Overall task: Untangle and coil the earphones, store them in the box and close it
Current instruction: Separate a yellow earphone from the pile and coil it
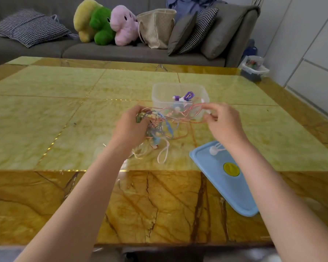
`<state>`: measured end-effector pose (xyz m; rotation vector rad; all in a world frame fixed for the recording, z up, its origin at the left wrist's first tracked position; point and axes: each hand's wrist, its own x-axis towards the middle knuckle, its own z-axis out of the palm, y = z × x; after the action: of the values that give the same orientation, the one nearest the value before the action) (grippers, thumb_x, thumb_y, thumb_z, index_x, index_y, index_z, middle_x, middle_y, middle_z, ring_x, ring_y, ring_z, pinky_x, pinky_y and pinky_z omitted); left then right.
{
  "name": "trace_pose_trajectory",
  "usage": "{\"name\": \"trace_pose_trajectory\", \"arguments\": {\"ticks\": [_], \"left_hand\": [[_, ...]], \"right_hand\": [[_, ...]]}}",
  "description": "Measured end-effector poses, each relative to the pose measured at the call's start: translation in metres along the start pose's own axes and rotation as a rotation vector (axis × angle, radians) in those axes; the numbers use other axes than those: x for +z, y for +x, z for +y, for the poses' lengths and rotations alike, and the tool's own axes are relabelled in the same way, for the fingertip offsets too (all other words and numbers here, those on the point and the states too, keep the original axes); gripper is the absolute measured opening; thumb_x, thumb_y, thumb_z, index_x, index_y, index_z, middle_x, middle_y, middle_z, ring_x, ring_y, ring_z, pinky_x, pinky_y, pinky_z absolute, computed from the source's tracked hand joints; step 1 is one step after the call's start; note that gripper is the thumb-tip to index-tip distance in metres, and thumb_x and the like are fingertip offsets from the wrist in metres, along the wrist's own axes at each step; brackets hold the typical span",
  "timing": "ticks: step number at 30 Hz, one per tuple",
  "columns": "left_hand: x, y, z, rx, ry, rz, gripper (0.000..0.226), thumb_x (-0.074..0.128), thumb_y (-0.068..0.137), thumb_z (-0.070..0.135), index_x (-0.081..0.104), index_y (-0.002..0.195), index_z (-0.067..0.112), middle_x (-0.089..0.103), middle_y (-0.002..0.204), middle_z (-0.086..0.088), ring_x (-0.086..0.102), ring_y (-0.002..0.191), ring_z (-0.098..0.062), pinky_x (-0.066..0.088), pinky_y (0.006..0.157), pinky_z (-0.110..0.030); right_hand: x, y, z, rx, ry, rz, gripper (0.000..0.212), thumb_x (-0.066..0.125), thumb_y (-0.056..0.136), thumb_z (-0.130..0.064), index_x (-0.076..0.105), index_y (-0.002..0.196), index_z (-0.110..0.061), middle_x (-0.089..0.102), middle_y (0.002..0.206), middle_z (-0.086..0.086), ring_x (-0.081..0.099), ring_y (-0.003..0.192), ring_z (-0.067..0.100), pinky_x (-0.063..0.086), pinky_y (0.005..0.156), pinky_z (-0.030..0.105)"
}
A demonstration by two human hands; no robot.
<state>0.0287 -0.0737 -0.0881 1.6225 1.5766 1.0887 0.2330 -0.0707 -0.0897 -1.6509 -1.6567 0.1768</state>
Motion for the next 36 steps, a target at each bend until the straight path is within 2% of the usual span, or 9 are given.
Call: {"name": "trace_pose_trajectory", "arguments": {"ticks": [2,4,8,11,15,19,23,28,36], "left_hand": [[0.001,-0.002,0.003,-0.177,-0.27,-0.057,0.017,0.049,0.094,0.01,0.059,0.1,0.021,0.06,0.08,0.0,0.052,0.061,-0.012,0.039,0.047,-0.018],[0.001,-0.002,0.008,-0.336,-0.487,-0.095,0.015,0.049,0.095,0.011,0.06,0.095,0.02,0.061,0.079,-0.001,0.053,0.063,-0.013,0.039,0.055,-0.024],[0.001,0.004,0.01,-0.57,-0.827,-0.034,0.013,0.046,0.097,0.014,0.054,0.087,0.015,0.055,0.076,-0.004,0.052,0.066,-0.018,0.045,0.056,-0.033],[-0.002,0.004,0.012,-0.689,-1.114,-0.055,0.015,0.043,0.098,0.015,0.053,0.091,0.006,0.058,0.088,-0.01,0.057,0.078,-0.021,0.051,0.062,-0.037],[0.001,-0.009,0.022,-0.576,-0.905,-0.265,0.018,0.048,0.096,0.02,0.055,0.084,0.008,0.058,0.078,-0.009,0.057,0.068,-0.019,0.053,0.062,-0.034],[-0.001,-0.011,0.021,-0.45,-0.804,-0.366,0.011,0.059,0.089,0.011,0.061,0.096,0.003,0.067,0.079,-0.009,0.066,0.074,-0.02,0.06,0.066,-0.035],[-0.001,-0.008,0.016,-0.362,-0.625,-0.164,0.008,0.063,0.088,0.016,0.064,0.09,0.009,0.066,0.076,-0.002,0.061,0.064,-0.009,0.05,0.053,-0.015],[-0.005,-0.003,0.013,-0.29,-0.549,0.092,0.013,0.059,0.091,0.017,0.059,0.079,0.012,0.056,0.067,-0.002,0.051,0.038,0.0,0.039,0.04,-0.01],[-0.002,-0.002,0.014,-0.501,-0.695,0.028,0.02,0.047,0.092,0.014,0.053,0.073,0.011,0.056,0.066,-0.003,0.053,0.06,-0.014,0.045,0.058,-0.024]], "right_hand": [[0.0,-0.004,0.0,0.021,-0.075,-0.127,0.026,0.052,0.092,-0.004,0.068,0.111,-0.013,0.061,0.11,0.012,0.062,0.094,0.015,0.036,0.072,0.014],[-0.004,-0.006,-0.01,0.035,-0.023,-0.107,0.026,0.049,0.092,-0.003,0.071,0.102,-0.012,0.065,0.087,0.006,0.06,0.067,-0.002,0.038,0.058,0.008],[-0.013,-0.016,-0.045,0.037,0.45,-0.273,0.018,0.052,0.091,-0.004,0.069,0.091,-0.009,0.069,0.072,0.004,0.066,0.061,0.013,0.055,0.062,0.022],[0.0,-0.024,-0.054,-0.016,0.385,-0.446,0.017,0.065,0.086,-0.013,0.068,0.103,-0.012,0.07,0.091,0.002,0.067,0.079,0.015,0.055,0.073,0.025],[0.019,-0.028,-0.055,-0.04,0.313,-0.402,0.034,0.069,0.082,-0.008,0.064,0.116,-0.013,0.068,0.097,-0.001,0.064,0.082,0.011,0.051,0.078,0.025],[0.018,-0.02,-0.051,0.045,0.347,-0.281,0.017,0.068,0.081,-0.004,0.071,0.097,-0.009,0.071,0.088,0.009,0.067,0.08,0.021,0.055,0.074,0.033],[0.011,-0.01,-0.049,0.18,0.484,-0.179,0.025,0.065,0.08,0.003,0.07,0.081,-0.022,0.071,0.087,0.004,0.066,0.076,0.02,0.056,0.069,0.03],[0.005,-0.003,-0.043,0.241,0.467,-0.013,0.043,0.054,0.08,0.008,0.066,0.067,-0.031,0.067,0.08,-0.009,0.06,0.072,0.013,0.054,0.076,0.038],[0.002,-0.004,-0.038,0.242,0.407,-0.023,0.027,0.054,0.087,-0.004,0.067,0.078,-0.027,0.065,0.087,-0.006,0.066,0.078,0.02,0.055,0.081,0.041]]}}
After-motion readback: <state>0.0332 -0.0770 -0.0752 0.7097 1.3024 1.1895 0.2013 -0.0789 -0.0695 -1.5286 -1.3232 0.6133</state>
